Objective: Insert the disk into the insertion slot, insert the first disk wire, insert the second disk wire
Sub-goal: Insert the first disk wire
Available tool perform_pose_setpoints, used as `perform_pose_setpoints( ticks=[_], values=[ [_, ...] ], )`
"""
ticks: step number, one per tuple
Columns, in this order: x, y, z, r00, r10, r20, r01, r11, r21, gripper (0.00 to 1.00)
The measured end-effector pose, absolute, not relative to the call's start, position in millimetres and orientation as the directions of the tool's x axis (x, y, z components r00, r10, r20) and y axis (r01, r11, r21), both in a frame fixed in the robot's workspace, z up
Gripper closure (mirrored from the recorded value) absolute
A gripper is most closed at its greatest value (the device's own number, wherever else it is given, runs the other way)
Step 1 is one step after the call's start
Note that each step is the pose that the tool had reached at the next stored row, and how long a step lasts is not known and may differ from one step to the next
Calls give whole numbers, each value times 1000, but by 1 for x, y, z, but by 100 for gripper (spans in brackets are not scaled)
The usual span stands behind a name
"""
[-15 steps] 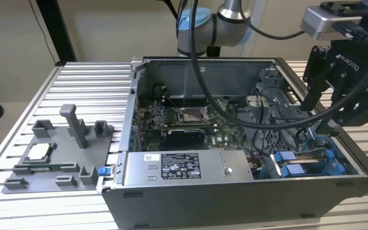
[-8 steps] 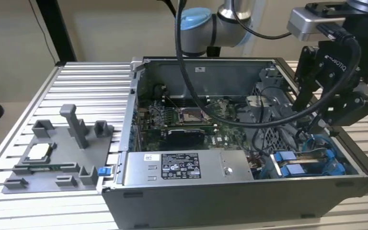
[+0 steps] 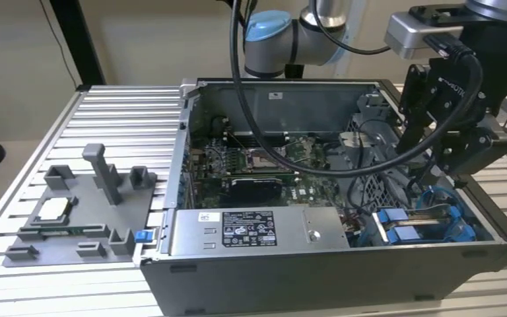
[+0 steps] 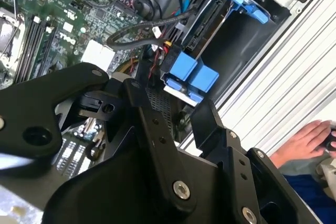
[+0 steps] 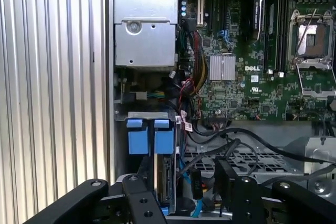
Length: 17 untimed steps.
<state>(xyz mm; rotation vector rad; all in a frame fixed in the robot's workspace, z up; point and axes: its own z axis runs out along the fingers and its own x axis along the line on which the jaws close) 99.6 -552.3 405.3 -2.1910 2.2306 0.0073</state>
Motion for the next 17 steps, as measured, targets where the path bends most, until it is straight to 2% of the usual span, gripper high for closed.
perform_pose_setpoints(
  ticks=[12, 17],
  values=[
    [98, -552, 405, -18, -1000, -14, -1000, 18, -12, 0],
    [97, -552, 402, -16, -1000, -14, -999, 17, -29, 0]
  ],
)
